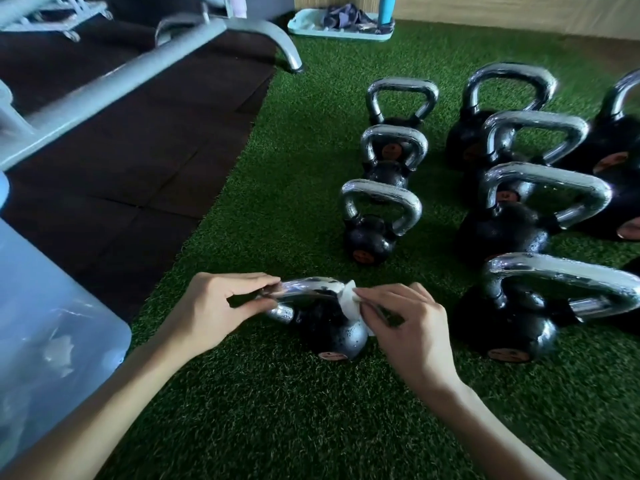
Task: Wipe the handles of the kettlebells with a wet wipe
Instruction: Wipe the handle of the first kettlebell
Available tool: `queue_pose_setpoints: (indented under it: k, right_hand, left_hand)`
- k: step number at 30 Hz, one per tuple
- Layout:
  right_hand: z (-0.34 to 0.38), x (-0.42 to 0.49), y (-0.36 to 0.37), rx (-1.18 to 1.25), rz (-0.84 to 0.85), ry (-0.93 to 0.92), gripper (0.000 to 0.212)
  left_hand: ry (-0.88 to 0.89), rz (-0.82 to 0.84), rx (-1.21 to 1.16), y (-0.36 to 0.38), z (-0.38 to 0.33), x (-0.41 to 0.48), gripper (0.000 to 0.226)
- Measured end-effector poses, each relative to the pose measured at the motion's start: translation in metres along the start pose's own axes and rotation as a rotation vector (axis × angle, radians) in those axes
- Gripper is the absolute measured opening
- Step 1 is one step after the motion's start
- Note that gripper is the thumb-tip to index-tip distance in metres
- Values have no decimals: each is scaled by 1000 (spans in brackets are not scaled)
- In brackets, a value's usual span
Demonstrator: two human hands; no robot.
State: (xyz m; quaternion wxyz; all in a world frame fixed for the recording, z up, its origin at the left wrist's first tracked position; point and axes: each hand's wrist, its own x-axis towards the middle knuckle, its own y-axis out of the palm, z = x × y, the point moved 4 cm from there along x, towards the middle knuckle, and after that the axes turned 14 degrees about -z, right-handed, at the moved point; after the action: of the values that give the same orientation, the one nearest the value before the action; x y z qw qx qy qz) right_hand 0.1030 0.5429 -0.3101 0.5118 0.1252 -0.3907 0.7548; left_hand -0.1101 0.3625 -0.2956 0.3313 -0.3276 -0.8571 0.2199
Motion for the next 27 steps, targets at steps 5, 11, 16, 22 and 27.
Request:
queue_pose_setpoints:
  k: [5, 11, 16, 22, 27]
  right_hand:
    - [7, 5, 14, 160, 14, 174, 21]
    - [-19, -14, 13, 147, 52, 373, 21]
    - [-22, -10, -6, 258, 36, 605, 17]
    - [-1, 24, -37, 466, 98, 742, 14]
    - [17, 41, -34, 494, 242, 856, 16]
  left_hand:
    - [-76, -19, -11, -1, 8, -5, 45]
    - [-68, -39, -7, 3, 3, -1, 43]
    - [10, -32, -6, 18, -16, 11, 43]
    - [141, -37, 70, 37, -46, 17, 42]
    - [45, -20, -28, 46, -58, 16, 42]
